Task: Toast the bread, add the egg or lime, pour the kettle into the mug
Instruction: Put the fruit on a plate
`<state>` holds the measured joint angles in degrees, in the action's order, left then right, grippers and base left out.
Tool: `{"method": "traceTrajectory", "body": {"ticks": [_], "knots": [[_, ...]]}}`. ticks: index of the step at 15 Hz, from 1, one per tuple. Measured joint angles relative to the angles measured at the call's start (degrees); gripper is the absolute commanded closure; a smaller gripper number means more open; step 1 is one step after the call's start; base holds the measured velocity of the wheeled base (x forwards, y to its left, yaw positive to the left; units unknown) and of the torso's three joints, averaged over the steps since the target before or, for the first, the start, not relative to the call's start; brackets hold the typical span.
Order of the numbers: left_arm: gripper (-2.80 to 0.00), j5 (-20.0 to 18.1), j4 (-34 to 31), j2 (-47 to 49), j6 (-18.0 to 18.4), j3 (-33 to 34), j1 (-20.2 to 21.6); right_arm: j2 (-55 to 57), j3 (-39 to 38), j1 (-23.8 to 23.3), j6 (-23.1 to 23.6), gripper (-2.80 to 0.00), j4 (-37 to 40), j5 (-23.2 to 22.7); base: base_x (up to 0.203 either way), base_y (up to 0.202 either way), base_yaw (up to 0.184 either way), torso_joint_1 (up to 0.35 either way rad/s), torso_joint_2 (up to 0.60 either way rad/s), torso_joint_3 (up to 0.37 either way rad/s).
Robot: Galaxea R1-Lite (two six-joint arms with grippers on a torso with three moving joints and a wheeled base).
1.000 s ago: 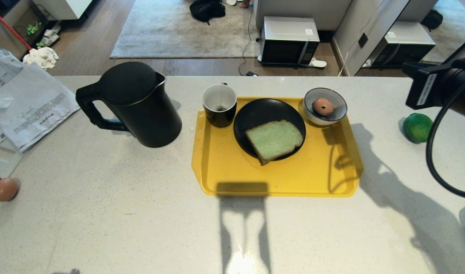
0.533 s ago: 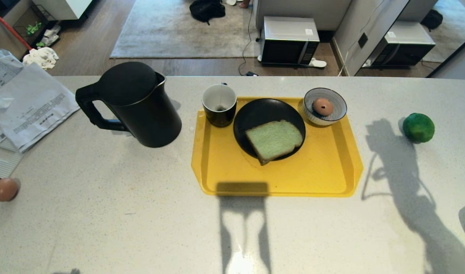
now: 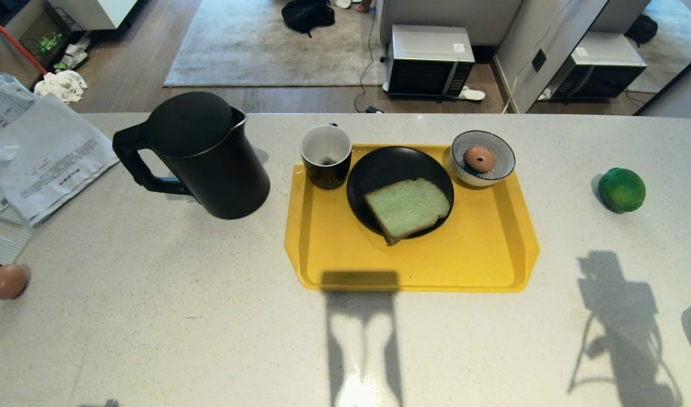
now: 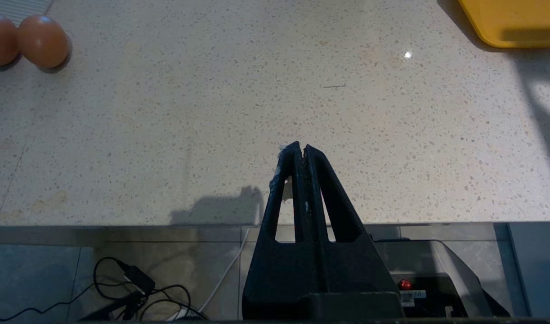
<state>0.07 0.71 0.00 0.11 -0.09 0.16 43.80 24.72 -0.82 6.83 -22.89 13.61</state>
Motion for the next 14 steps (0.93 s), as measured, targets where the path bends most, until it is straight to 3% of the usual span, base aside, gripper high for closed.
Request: {"method": "traceTrajectory", "body": {"ticks": [7,14], "knots": [[0.0,0.1,0.0,0.0,0.0,0.0,0.0,-18.3,-21.9,-0.4,0.8,0.0,3.5,-2.6,0.0,0.0,0.0,0.0,0.0,0.0],[0.0,0.0,0.0,0.0,0.0,0.0,0.0,-34.3,-24.7,-0.2,0.5,0.0,20.0,-13.8,0.0,0.0,0.0,0.0,0.0,0.0]]}}
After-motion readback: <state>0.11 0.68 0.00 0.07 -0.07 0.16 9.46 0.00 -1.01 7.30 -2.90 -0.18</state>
